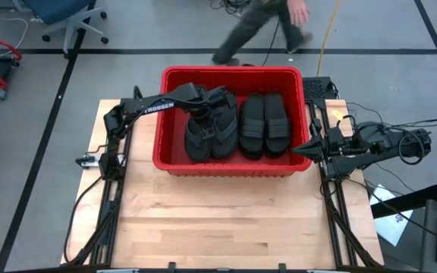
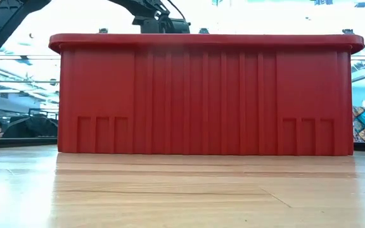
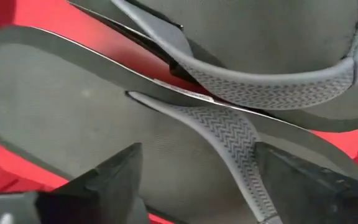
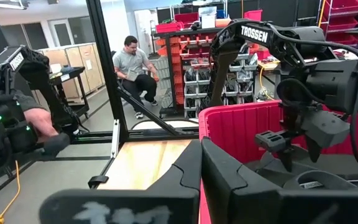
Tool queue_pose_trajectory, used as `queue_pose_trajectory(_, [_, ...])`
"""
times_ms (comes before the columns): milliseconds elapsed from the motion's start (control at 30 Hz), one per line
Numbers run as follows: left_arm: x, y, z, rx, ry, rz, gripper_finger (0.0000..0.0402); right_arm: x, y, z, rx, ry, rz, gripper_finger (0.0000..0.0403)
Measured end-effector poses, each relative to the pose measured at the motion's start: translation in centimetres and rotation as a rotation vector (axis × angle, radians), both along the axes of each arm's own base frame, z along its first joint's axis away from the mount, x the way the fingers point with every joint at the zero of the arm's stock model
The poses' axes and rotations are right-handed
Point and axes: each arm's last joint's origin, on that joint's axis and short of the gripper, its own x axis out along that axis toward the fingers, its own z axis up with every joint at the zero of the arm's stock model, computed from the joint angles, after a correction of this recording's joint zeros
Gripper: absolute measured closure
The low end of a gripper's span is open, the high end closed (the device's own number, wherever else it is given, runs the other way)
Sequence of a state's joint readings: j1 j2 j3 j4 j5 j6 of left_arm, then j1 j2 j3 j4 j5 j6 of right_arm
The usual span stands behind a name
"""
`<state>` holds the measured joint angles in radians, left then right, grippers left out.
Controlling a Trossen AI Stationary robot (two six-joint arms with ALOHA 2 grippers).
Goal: Pick and place slides into bin
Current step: Put the black slipper into the red bin, then return to Home Position
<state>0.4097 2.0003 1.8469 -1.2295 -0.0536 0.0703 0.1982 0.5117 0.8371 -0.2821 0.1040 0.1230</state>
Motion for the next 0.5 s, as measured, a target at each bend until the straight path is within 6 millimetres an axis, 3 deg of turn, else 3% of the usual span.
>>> queue_pose_trajectory(267, [-0.5,-0.3,1.4,0.055,-0.018,-0.038,0.0045,0.0,0.0,0.0,-0.004,0.0,0.0,0.0403])
queue_pose_trajectory(500, [-2.2,-1.4,4.9,0.036,-0.121,-0.063,0.0053,0.0,0.0,0.0,0.001,0.0,0.0,0.0403])
